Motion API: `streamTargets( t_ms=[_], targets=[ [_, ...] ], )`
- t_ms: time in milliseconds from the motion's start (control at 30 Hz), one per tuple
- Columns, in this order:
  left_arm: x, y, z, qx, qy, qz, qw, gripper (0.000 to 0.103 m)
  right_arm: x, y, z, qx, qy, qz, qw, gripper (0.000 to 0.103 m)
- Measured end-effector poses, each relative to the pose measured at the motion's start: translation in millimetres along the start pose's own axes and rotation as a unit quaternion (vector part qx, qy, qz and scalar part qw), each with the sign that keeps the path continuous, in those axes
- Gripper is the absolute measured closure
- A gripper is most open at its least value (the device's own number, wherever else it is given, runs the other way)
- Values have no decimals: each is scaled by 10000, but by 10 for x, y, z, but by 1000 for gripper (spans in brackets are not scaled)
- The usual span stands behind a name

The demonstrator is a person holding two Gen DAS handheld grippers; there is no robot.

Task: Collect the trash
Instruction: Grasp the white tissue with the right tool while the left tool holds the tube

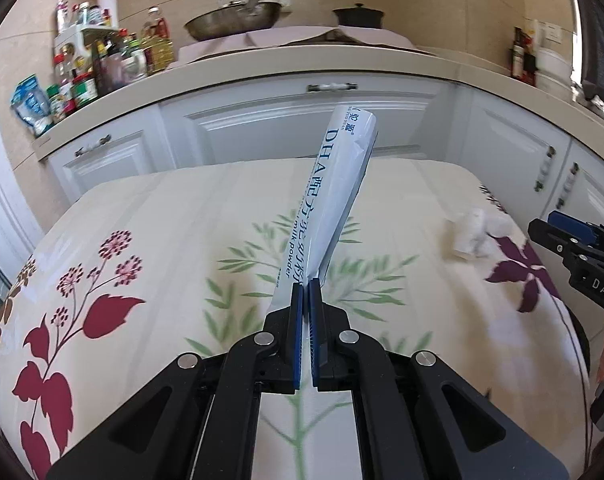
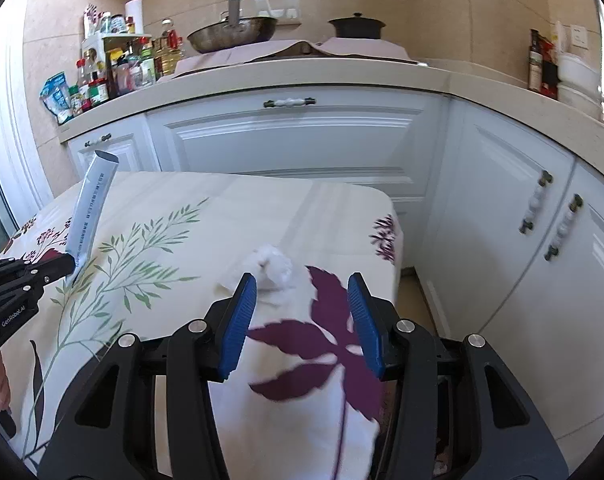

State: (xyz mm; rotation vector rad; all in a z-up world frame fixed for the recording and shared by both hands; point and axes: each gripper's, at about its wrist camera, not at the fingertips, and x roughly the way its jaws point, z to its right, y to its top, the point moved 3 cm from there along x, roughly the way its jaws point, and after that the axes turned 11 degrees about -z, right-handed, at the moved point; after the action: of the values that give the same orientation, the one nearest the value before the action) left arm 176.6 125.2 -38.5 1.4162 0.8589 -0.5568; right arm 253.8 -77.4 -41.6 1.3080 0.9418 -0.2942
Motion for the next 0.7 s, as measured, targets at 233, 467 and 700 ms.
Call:
streamTargets(
  t_ms=[233, 467, 700],
  targets=[
    [73, -2, -292, -286, 189, -60, 9994, 99, 207, 114, -144, -69, 32, -158, 9998, 55],
    [132, -2, -436, -483, 302, -108, 9983, 99, 399, 235, -190, -105, -57, -348, 9993, 48],
    [181, -18, -510, -633, 307, -162, 9974, 99, 606, 265, -223, -196, -22, -755, 9969, 48]
  ],
)
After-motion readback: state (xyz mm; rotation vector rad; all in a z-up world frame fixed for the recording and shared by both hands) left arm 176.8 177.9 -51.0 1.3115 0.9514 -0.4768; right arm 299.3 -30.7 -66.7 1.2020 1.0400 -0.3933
